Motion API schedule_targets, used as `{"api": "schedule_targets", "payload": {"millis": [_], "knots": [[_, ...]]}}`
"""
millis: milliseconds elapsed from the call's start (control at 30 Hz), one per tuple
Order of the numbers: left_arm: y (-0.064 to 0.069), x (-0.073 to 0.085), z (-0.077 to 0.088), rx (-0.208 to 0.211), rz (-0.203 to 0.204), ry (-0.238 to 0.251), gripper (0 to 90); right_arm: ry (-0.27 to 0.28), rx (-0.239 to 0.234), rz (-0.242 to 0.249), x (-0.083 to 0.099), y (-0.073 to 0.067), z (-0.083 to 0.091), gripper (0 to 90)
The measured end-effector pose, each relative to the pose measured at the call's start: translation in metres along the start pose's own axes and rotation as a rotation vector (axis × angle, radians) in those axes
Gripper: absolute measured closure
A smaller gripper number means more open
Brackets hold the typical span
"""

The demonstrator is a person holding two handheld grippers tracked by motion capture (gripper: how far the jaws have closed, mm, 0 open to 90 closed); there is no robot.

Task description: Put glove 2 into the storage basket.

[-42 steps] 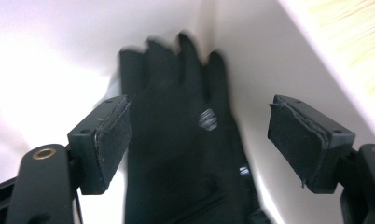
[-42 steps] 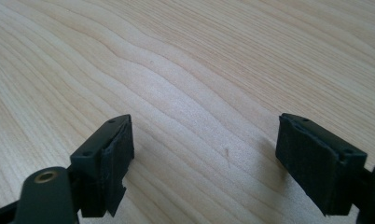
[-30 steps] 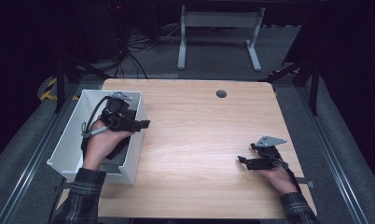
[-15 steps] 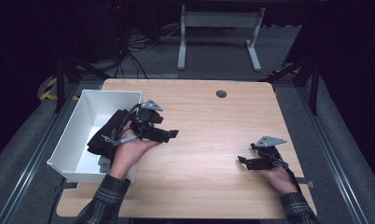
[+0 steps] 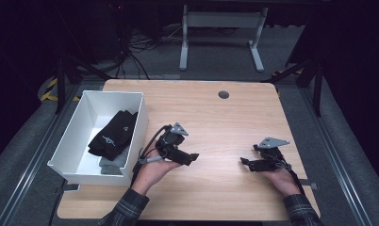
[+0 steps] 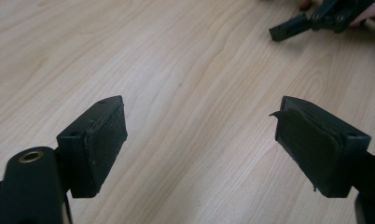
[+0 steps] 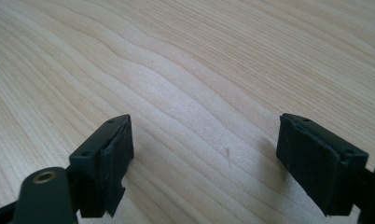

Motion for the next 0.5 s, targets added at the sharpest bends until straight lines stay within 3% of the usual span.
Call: {"api": "schedule_targets", "payload": {"millis": [267, 400, 500], "knots": [[-0.001, 0.032, -0.023, -0.03, -0.035, -0.057, 14.9, 0.0, -0.001, 0.001, 0.0, 0.0, 0.0, 19.5], [-0.004, 0.042, -0.028, -0.043, -0.03, -0.057, 14.3, 0.0, -0.001, 0.001, 0.0, 0.0, 0.0, 19.5], [-0.007, 0.049, -0.034, -0.078, -0.041, -0.063, 13.2, -0.001, -0.003, 0.001, 0.0, 0.0, 0.0, 19.5]]}}
Point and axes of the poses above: each handheld gripper's, and its own axes: z roughly backward along the jaws, x roughly out of its underside, y roughly to its right, the point moved 5 cm from there along -z, roughly forward along the jaws, and after that the axes turned 9 degrees about y, right-handed, at the moved point
